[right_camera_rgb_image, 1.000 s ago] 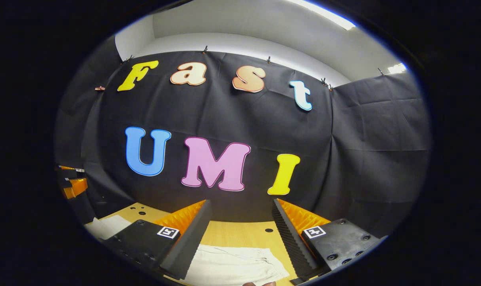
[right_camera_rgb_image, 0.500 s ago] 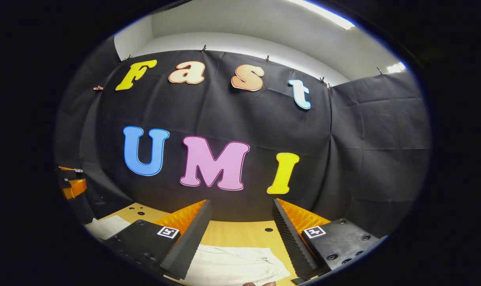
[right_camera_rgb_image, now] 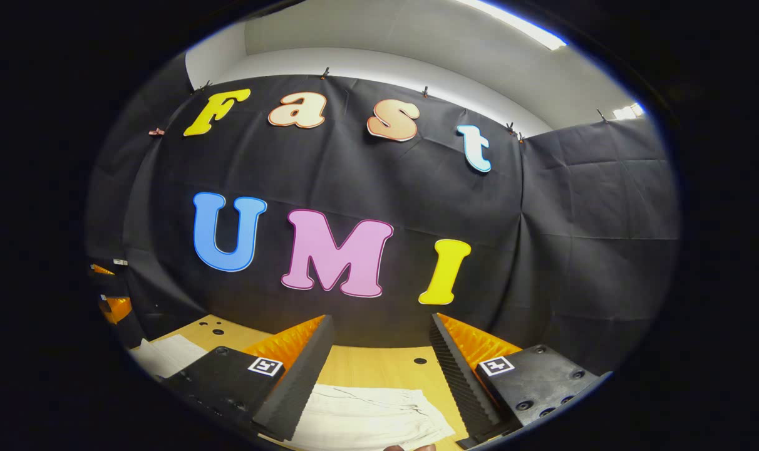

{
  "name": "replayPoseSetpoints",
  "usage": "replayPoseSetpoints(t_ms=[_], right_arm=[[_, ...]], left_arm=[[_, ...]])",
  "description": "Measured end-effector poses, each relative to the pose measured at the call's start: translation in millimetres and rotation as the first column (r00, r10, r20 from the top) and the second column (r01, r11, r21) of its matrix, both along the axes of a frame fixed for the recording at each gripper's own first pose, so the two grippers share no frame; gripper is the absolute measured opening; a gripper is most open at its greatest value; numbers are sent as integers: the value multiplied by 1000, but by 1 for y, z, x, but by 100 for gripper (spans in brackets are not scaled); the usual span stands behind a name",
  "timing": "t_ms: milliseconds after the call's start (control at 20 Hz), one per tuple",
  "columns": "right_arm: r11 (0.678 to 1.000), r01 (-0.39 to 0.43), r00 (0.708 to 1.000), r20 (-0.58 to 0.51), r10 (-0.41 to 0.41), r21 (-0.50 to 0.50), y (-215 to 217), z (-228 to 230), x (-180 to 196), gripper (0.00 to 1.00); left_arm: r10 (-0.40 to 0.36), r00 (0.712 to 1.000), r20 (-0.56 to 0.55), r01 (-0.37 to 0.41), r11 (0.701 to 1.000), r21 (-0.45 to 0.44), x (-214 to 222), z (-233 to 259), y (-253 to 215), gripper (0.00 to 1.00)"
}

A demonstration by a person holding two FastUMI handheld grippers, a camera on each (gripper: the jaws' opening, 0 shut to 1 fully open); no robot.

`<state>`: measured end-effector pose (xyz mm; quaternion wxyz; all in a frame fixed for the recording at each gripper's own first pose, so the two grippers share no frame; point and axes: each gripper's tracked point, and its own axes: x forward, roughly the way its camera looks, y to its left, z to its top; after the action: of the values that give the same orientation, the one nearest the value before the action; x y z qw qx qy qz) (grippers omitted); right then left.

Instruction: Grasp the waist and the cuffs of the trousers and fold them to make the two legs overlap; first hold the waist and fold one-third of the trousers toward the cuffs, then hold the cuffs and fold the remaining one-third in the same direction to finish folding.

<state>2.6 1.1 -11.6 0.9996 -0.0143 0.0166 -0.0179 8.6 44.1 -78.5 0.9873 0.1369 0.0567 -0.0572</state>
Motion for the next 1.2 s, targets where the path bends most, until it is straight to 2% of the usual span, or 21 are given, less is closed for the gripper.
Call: replayPoseSetpoints(t_ms=[100,250,350,500,600,850,1000,1100,1200], right_arm=[[1000,18,1000,-9,-18,-2,-5,-3,-4,97],[999,43,999,-28,-43,-12,-12,-10,-9,97],[998,52,998,-37,-53,-29,-14,-12,-14,97],[994,78,995,-50,-82,-83,-24,-16,-21,97],[992,102,992,-66,-107,-80,-31,-18,-26,97],[985,161,981,-100,-166,-60,-41,-27,-41,97],[979,184,974,-119,-194,-88,-47,-33,-50,97],[975,200,968,-133,-212,-97,-50,-36,-57,97],[971,216,963,-140,-230,-106,-55,-37,-60,98]], left_arm=[[-40,997,-68,50,987,151,-2,-37,18,96],[-128,964,-234,197,933,301,-15,-110,34,96],[-174,921,-349,293,899,325,-30,-156,43,96],[-186,851,-491,382,861,337,-48,-207,61,96],[-162,807,-568,434,815,384,-49,-247,77,95],[-128,730,-672,553,688,470,-55,-308,102,95],[-103,699,-707,594,633,495,-50,-331,114,96],[-99,716,-691,604,584,542,-42,-332,119,95],[-89,728,-680,605,549,576,-29,-333,122,94]])
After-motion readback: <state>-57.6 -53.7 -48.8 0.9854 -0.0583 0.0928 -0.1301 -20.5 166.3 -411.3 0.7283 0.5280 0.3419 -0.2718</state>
